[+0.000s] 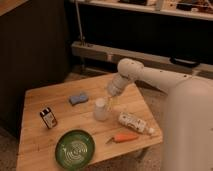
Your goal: Place the ceramic cup over the eraser
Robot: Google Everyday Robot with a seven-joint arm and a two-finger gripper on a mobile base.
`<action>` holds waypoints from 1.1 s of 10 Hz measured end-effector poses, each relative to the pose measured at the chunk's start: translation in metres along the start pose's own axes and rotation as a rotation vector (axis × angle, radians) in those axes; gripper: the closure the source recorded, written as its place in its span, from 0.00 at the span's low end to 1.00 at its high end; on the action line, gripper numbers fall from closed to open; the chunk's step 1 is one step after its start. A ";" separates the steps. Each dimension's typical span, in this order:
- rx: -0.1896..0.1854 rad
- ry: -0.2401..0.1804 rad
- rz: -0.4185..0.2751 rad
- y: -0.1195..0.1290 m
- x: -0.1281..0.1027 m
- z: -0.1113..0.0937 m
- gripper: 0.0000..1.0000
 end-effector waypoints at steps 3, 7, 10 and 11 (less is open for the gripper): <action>-0.035 -0.003 -0.004 0.000 -0.005 0.017 0.20; -0.085 -0.010 0.015 0.002 -0.001 0.038 0.39; -0.101 -0.026 0.020 0.001 0.002 0.040 0.70; -0.102 -0.032 0.014 0.001 0.003 0.039 0.80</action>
